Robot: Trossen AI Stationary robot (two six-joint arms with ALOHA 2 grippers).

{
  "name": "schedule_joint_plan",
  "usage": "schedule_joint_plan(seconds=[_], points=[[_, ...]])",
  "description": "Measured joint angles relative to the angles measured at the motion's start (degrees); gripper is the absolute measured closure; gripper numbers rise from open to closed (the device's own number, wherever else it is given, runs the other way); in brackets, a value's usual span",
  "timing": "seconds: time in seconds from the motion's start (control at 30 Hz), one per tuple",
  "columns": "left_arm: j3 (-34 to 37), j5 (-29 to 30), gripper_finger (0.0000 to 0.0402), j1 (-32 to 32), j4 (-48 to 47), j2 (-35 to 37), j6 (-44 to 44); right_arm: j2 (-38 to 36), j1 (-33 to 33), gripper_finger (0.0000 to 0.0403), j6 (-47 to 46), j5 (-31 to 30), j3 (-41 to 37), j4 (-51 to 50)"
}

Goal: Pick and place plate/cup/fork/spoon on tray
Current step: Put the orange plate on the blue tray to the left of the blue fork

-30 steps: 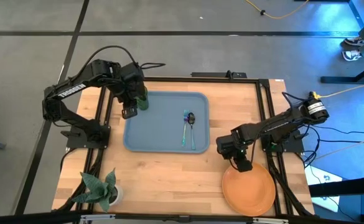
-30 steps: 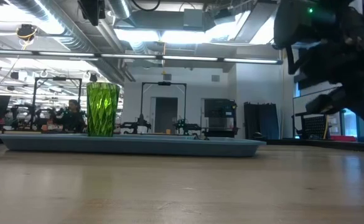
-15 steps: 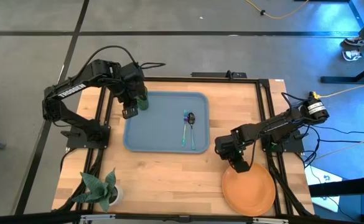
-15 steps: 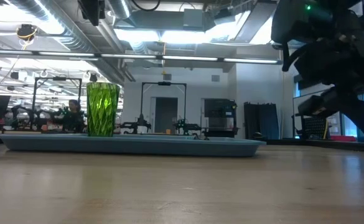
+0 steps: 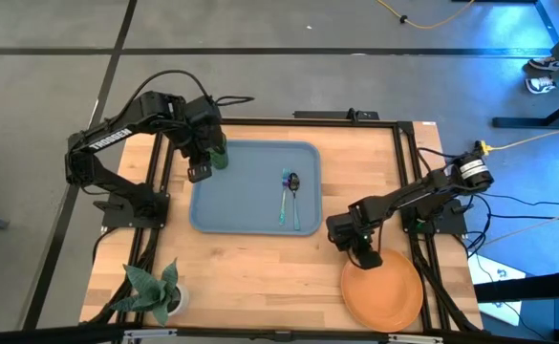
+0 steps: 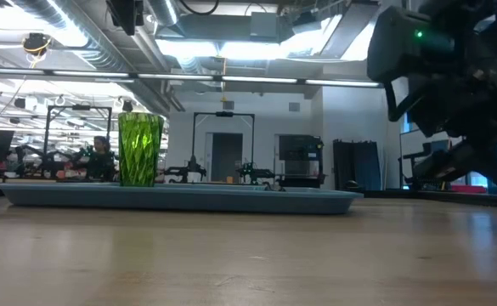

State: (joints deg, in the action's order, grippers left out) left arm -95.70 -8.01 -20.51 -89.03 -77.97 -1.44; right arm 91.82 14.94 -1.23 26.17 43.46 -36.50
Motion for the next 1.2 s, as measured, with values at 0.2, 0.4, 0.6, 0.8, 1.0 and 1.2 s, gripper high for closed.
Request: schedule_joint_plan(seconds=[0.2,0.4,0.6,0.8,1.0,1.2], points=[[0.0,-0.3,0.0372,0.0,0.0,0.0,3.5,0.3,0.0,0.039,-2.2,1.4,0.0,0.7],[0.0,-8.1,0.0372,0.4,0.0,0.0,17.2,0.3,0.0,0.0396,-4.9,0.9,0.1,2.4],[0.0,-19.0,0.0372,1.5,0.0,0.0,29.3,0.3,-0.2,0.0397,-6.4,0.4,3.2,1.1],[0.0,-21.0,0.0372,2.6,0.0,0.0,32.0,0.3,-0.2,0.0397,-11.1,0.4,9.0,-3.2],[0.0,-20.9,0.0372,3.0,0.0,0.0,32.0,0.3,-2.6,0.0397,-15.2,2.8,15.6,-7.9],[0.0,-20.8,0.0372,3.6,-1.0,0.0,34.0,0.5,-8.7,0.0397,-15.2,-0.1,24.1,-9.0]])
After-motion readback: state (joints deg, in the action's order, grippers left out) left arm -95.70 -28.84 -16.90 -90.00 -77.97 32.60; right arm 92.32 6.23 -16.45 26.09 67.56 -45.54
